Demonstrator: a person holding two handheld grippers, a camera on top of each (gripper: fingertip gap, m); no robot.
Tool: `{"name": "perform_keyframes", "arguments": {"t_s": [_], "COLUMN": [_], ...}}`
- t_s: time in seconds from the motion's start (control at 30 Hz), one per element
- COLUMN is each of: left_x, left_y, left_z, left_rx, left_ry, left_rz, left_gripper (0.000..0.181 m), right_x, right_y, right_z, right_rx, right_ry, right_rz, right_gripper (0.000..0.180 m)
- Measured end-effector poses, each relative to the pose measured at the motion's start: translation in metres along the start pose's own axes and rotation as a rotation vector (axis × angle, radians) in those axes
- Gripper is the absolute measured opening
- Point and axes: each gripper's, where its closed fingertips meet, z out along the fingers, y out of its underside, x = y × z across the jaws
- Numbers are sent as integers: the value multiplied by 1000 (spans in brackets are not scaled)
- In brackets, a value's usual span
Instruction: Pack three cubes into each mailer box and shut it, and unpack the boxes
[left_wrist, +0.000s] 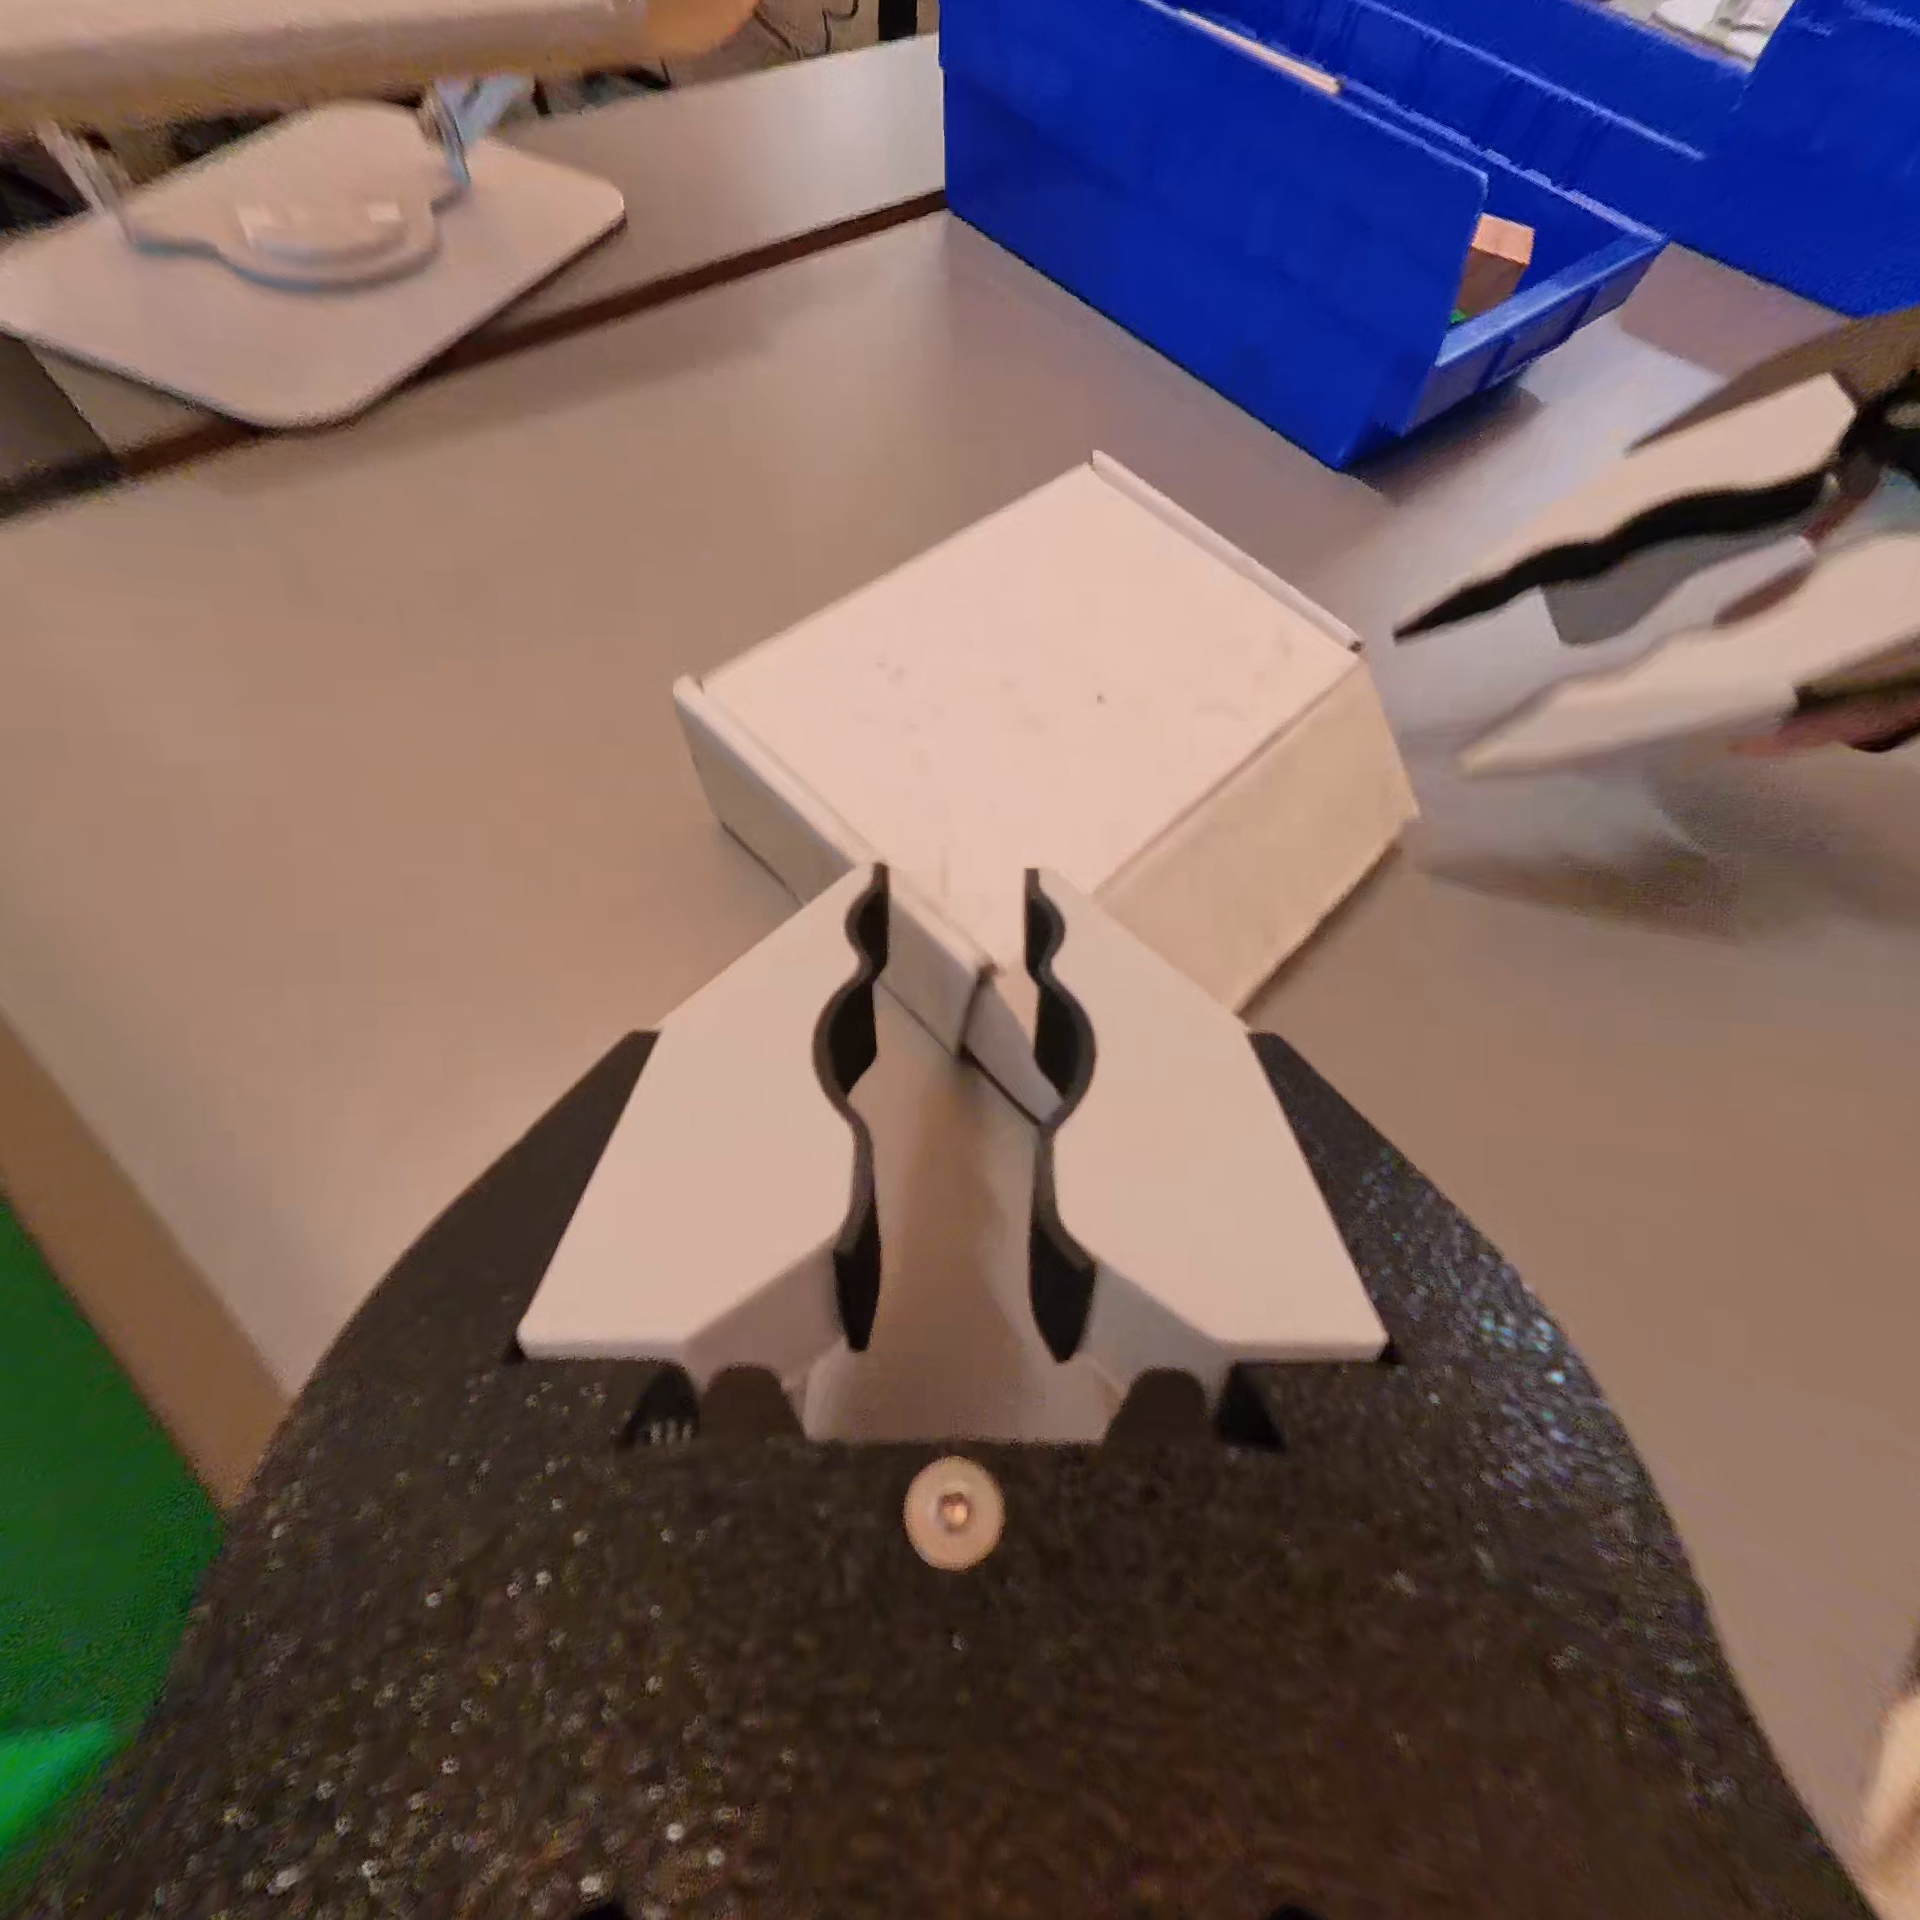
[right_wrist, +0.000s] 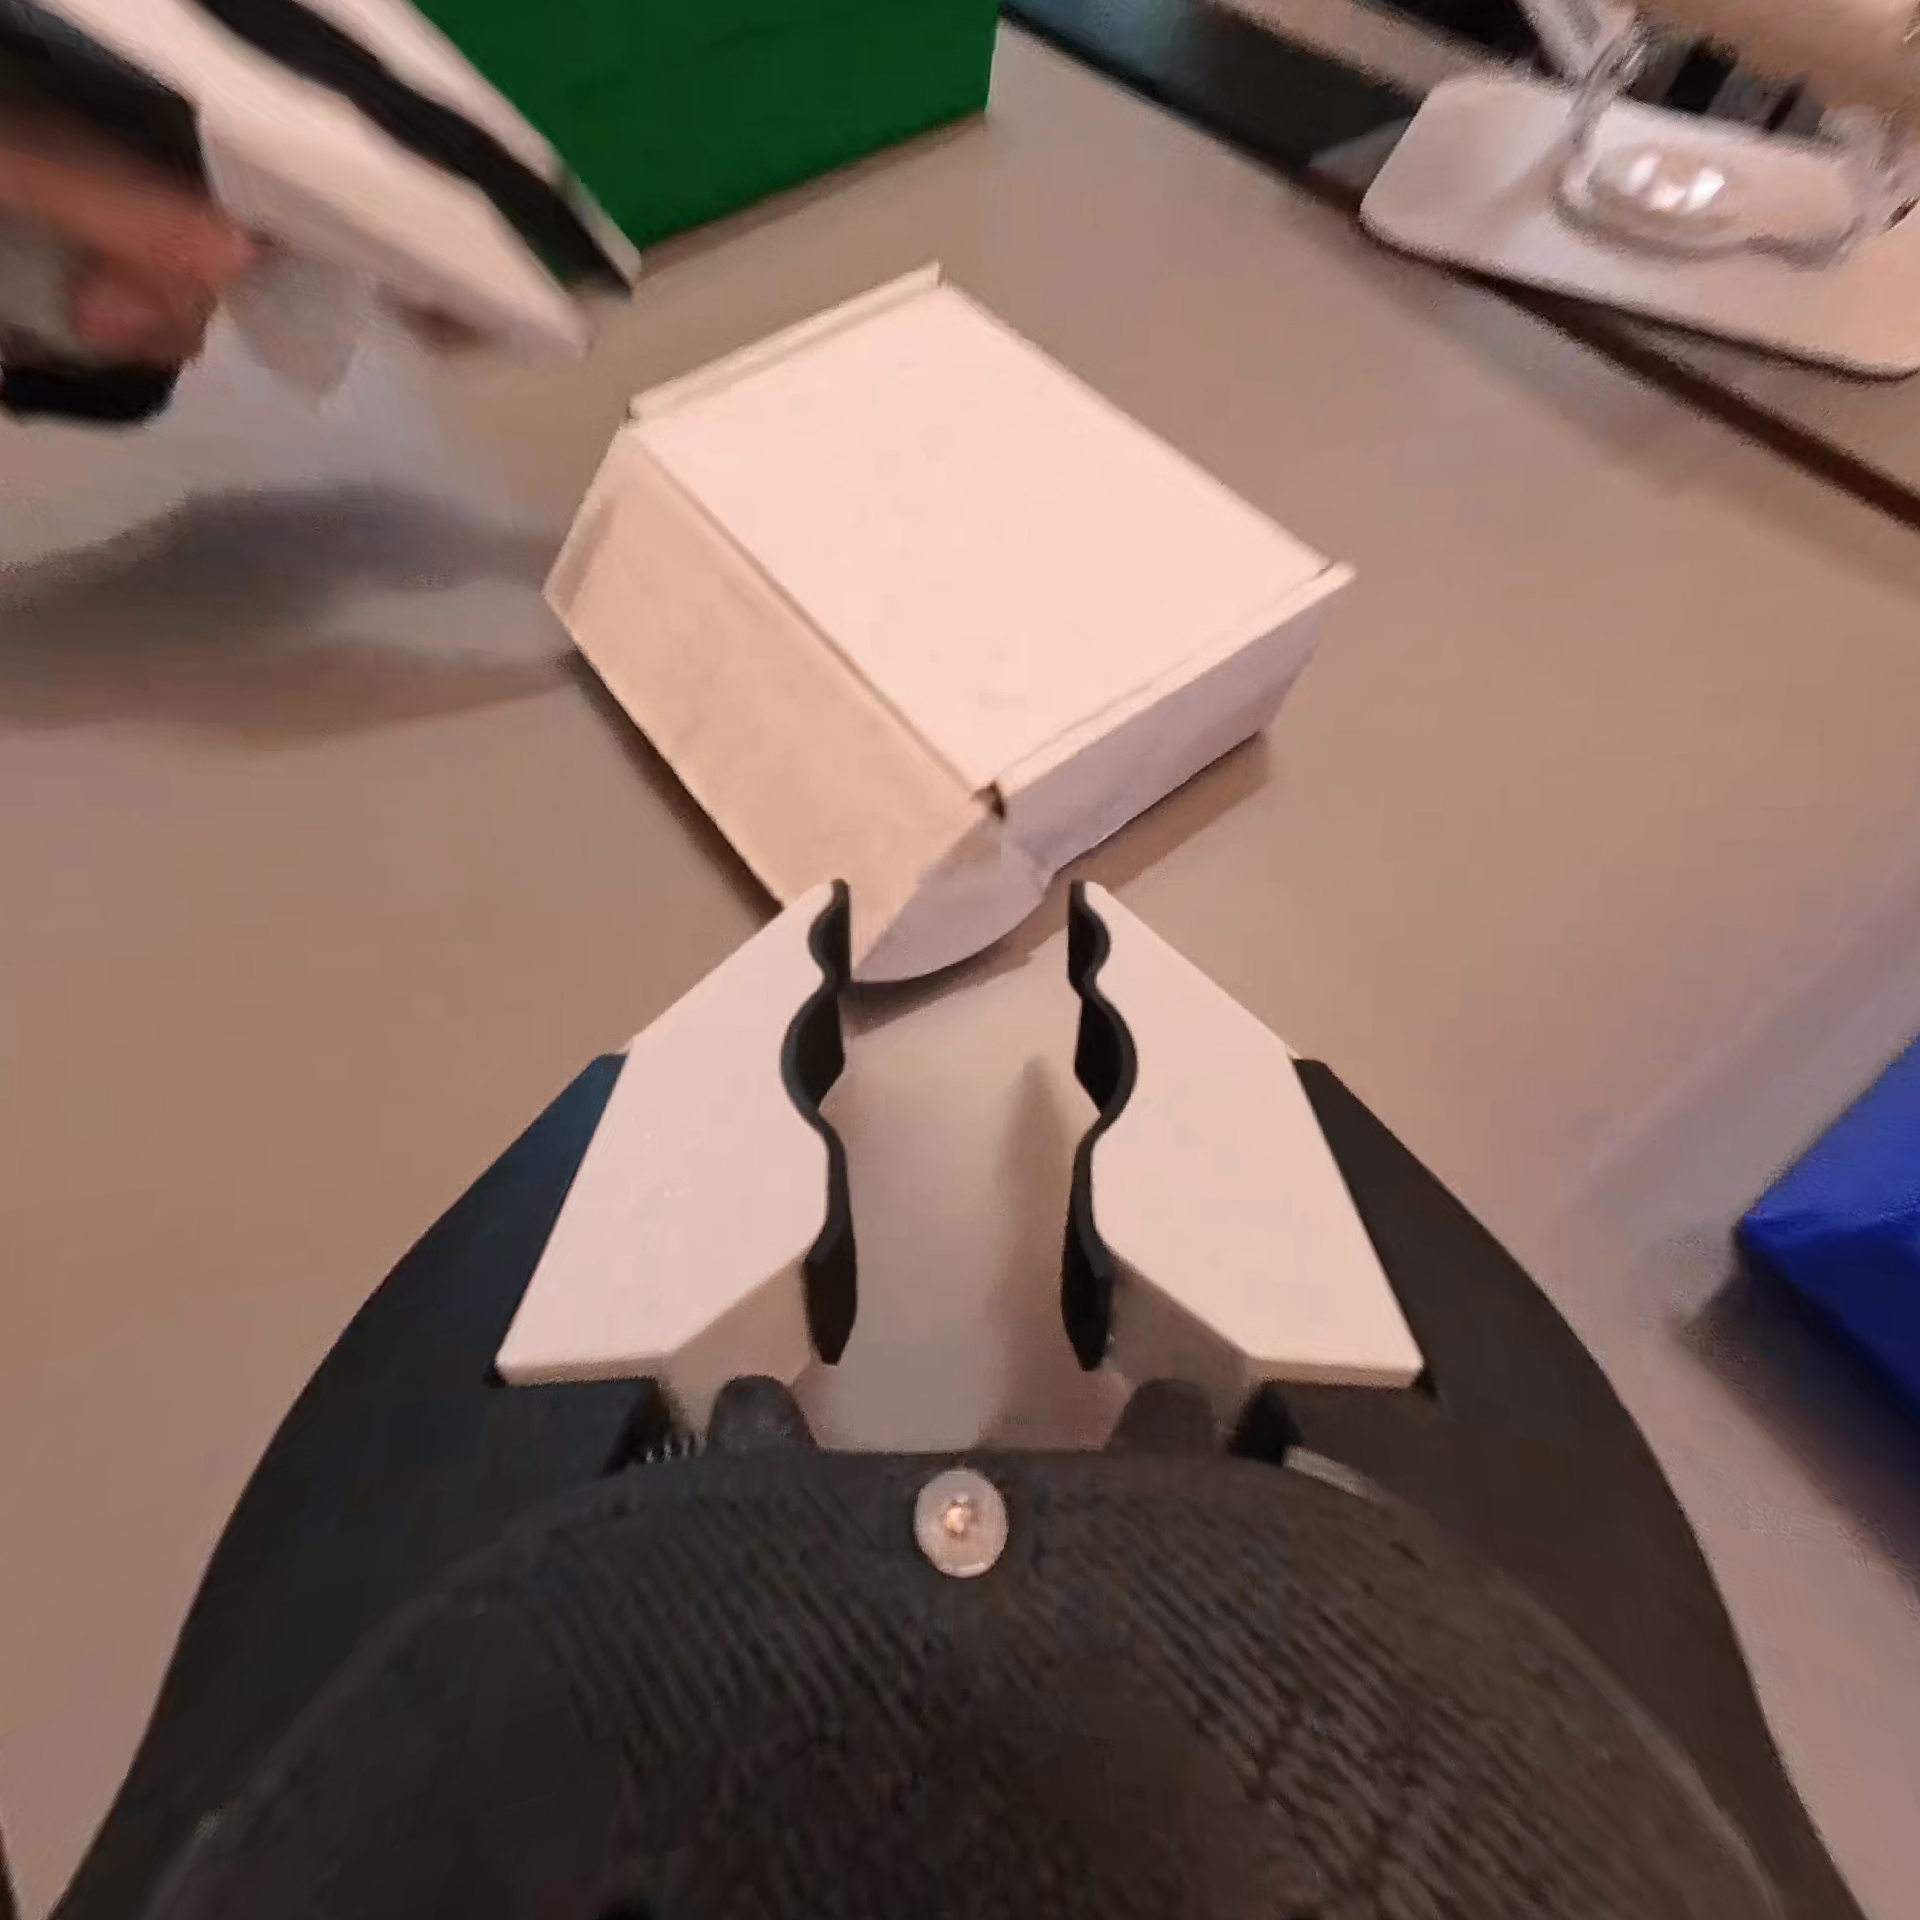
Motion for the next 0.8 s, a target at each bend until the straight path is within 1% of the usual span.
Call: {"name": "perform_keyframes", "arguments": {"t_s": [0.07, 0.1, 0.17, 0.23, 0.3, 0.37, 0.47, 0.57, 0.63, 0.8], "left_x": [-8, -12, -21, -24, -26, -23, -23, -24, -23, -24], "left_y": [-14, -19, -26, -28, -29, -25, -20, -19, -19, -19], "left_z": [13, 19, 32, 45, 55, 64, 69, 69, 68, 69], "left_rx": [1, -9, -42, -69, -66, -77, -68, -45, -46, -48], "left_ry": [-37, -54, -68, -38, -5, 31, 37, 36, 33, 3], "left_rz": [73, 108, 136, 115, 83, 66, 53, 43, 51, 71], "left_gripper": [6, 0, 0, 0, 0, 0, 0, 0, 0, 0], "right_x": [-10, -9, -1, -4, -3, -2, 2, 11, 17, 8], "right_y": [17, 25, 32, 32, 30, 25, 23, 22, 26, 25], "right_z": [7, 9, 8, 11, 15, 18, 23, 27, 27, 23], "right_rx": [-89, -125, -148, -127, -112, -87, -86, -128, -156, -94], "right_ry": [-7, 19, 120, 145, 218, 277, 356, 435, 469, 389], "right_rz": [-57, -110, -229, -355, -512, -591, -667, -706, -701, -579], "right_gripper": [51, 50, 50, 49, 48, 48, 39, 33, 25, 19]}}
